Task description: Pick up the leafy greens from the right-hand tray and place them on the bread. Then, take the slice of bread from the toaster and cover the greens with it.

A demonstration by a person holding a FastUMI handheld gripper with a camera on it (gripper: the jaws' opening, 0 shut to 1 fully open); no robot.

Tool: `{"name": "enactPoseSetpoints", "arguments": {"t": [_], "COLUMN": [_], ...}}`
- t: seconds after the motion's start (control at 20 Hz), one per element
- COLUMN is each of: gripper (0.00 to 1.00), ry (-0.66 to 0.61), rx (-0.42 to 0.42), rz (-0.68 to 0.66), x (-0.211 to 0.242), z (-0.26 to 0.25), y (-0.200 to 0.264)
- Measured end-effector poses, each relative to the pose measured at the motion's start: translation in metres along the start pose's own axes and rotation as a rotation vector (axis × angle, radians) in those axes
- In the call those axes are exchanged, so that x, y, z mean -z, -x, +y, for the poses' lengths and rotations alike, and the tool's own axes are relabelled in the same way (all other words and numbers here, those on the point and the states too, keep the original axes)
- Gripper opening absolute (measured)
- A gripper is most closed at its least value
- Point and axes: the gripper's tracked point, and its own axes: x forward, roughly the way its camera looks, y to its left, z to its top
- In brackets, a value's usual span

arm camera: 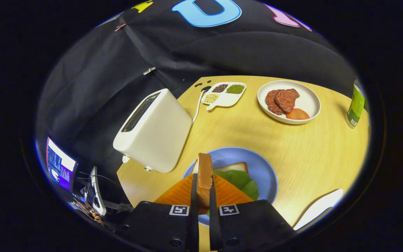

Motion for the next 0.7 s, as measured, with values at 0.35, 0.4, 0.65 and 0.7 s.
{"name": "enactPoseSetpoints", "arguments": {"t": [0.35,0.4,0.65,0.7], "gripper": [0.53,0.64,0.81,0.9], "ry": [0.008,0.006,0.018,0.033], "rx": [0.099,0.107,0.111,0.118], "rz": [-0.028,-0.034,-0.11,-0.127], "x": [-0.003,-0.004,-0.021,-0.026], "z": [-0.037,-0.039,-0.043,-0.046], "y": [0.007,0.01,0.038,0.049]}}
